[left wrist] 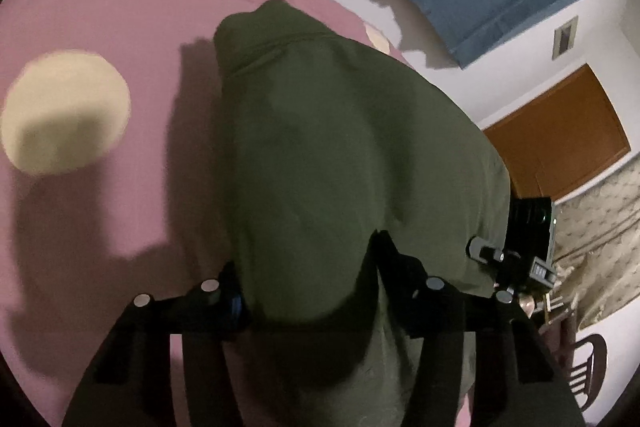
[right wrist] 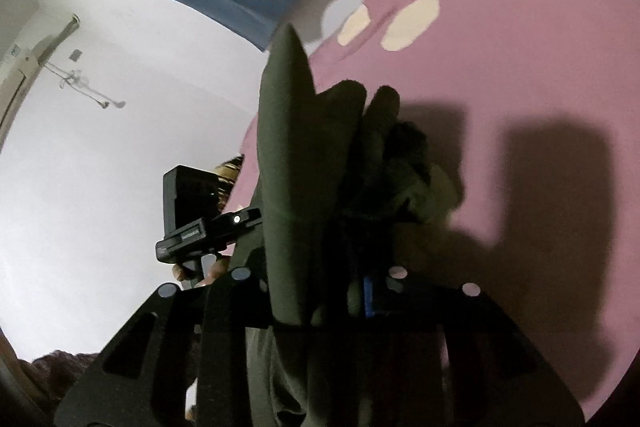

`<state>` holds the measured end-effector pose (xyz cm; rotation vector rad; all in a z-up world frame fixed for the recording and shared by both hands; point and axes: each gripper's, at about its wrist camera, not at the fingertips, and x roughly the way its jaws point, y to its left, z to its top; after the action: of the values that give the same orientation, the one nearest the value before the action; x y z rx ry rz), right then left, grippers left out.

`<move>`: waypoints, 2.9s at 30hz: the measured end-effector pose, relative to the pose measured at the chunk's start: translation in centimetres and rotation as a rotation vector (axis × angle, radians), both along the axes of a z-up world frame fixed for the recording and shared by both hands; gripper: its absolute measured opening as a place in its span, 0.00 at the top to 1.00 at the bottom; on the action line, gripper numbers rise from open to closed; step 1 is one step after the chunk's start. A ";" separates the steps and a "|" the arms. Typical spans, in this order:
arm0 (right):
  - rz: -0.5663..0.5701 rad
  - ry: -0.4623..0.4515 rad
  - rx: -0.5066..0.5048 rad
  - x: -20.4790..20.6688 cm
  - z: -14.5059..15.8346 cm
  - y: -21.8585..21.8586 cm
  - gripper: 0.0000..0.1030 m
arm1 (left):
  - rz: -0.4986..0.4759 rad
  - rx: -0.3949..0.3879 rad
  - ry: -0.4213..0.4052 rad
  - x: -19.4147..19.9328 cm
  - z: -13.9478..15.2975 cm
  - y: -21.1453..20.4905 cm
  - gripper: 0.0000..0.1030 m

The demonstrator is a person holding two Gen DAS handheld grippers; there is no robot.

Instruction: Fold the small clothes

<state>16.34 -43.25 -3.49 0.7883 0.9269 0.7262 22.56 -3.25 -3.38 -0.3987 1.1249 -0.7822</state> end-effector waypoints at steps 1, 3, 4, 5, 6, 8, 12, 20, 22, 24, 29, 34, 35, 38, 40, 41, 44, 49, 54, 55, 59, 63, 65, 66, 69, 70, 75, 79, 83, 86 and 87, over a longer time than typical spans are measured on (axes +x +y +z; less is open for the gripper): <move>-0.001 0.000 0.019 0.4 -0.1 0.3 0.72 | 0.004 0.006 -0.015 0.3 0.5 0.3 0.48; -0.003 -0.001 0.061 1.6 -0.4 1.0 0.72 | 0.013 0.019 -0.038 1.3 1.5 0.9 0.48; -0.004 0.001 0.075 2.2 -0.5 1.3 0.73 | 0.021 0.030 -0.043 2.0 1.9 1.4 0.48; -0.005 0.005 0.085 2.9 -0.7 1.6 0.73 | 0.029 0.044 -0.047 2.7 2.1 1.7 0.48; -0.004 0.012 0.094 3.9 -1.0 2.1 0.73 | 0.034 0.057 -0.050 3.4 2.2 2.0 0.48; 0.003 0.028 0.101 5.5 -1.5 2.9 0.73 | 0.047 0.074 -0.030 5.0 1.8 2.8 0.48; 0.000 0.108 0.095 7.7 -3.6 3.5 0.73 | 0.061 0.087 0.047 7.3 -1.0 3.5 0.47; -0.025 0.165 0.146 7.2 -5.0 2.6 0.52 | 0.078 0.063 0.004 7.1 -2.2 3.7 0.34; -0.043 0.160 0.144 6.7 -4.1 2.4 0.36 | 0.078 0.071 -0.024 6.1 -1.3 4.3 0.25; -0.055 0.142 0.141 5.7 -3.1 1.8 0.28 | 0.076 0.066 -0.050 3.9 -0.6 5.0 0.20; -0.042 0.132 0.030 2.4 -1.8 1.7 0.22 | 0.068 0.023 -0.045 -0.5 -0.3 6.3 0.17; 0.033 0.143 -0.064 0.2 -2.2 3.7 0.20 | 0.055 -0.031 -0.001 -3.3 -1.1 6.2 0.16; 0.050 0.143 -0.081 -0.2 -2.4 4.3 0.20 | 0.054 -0.030 0.002 -3.5 -1.2 6.2 0.16; 0.069 0.118 -0.139 0.1 -1.8 6.0 0.20 | 0.039 -0.035 0.054 -3.3 -2.3 5.5 0.16; 0.086 0.118 -0.129 0.0 -1.9 6.9 0.20 | 0.036 -0.044 0.092 -2.8 -3.0 5.1 0.16; 0.080 0.113 -0.144 0.0 -1.8 7.2 0.27 | 0.033 -0.041 0.088 -2.8 -3.2 5.0 0.17; 0.073 0.145 -0.131 0.1 -2.5 7.7 0.60 | 0.014 0.016 0.030 -3.0 -2.7 4.4 0.32; 0.053 0.155 -0.044 0.1 -2.1 7.4 0.72 | 0.027 0.073 -0.012 -3.6 -0.4 3.9 0.43; 0.060 0.130 0.016 -1.4 -1.2 5.6 0.75 | 0.034 0.085 -0.016 -4.5 2.0 3.8 0.46; 0.066 0.127 0.016 -1.7 -1.1 5.6 0.75 | 0.028 0.092 -0.016 -4.7 2.1 3.7 0.46; 0.069 0.155 0.030 -2.4 -2.6 5.5 0.75 | 0.009 0.122 -0.021 -4.8 1.1 2.5 0.46; 0.055 0.180 0.075 -2.4 -4.1 6.0 0.75 | 0.002 0.131 -0.047 -5.0 0.1 2.1 0.45; 0.055 0.183 0.096 -2.5 -4.7 5.7 0.75 | 0.002 0.122 -0.049 -4.8 -0.2 2.2 0.44; 0.057 0.185 0.108 -2.6 -5.0 5.5 0.75 | 0.002 0.120 -0.049 -4.9 -0.4 2.1 0.44; 0.059 0.185 0.128 -2.4 -5.3 5.8 0.75 | 0.005 0.112 -0.051 -4.5 -0.8 1.6 0.42; 0.061 0.182 0.132 -2.4 -5.3 5.8 0.75 | 0.005 0.107 -0.053 -4.4 -0.8 1.5 0.41; 0.062 0.172 0.141 -2.5 -5.2 6.4 0.76 | 0.004 0.102 -0.062 -4.8 -0.8 1.4 0.40; 0.062 0.170 0.147 -2.5 -5.2 6.4 0.76 | 0.009 0.094 -0.063 -5.2 -1.1 1.7 0.37; 0.063 0.167 0.153 -2.7 -5.4 5.6 0.75 | 0.018 0.101 -0.069 -5.4 -1.2 2.2 0.29; 0.064 0.163 0.170 -2.8 -5.5 5.1 0.72 | 0.037 0.117 -0.082 -5.5 -1.3 2.2 0.24; 0.063 0.162 0.180 -2.8 -5.6 5.0 0.72 | 0.044 0.124 -0.089 -5.6 -1.3 2.2 0.22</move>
<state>13.51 -38.28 -9.06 0.9914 1.0454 0.8185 16.97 -1.08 -4.68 -0.2810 1.0718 -0.6819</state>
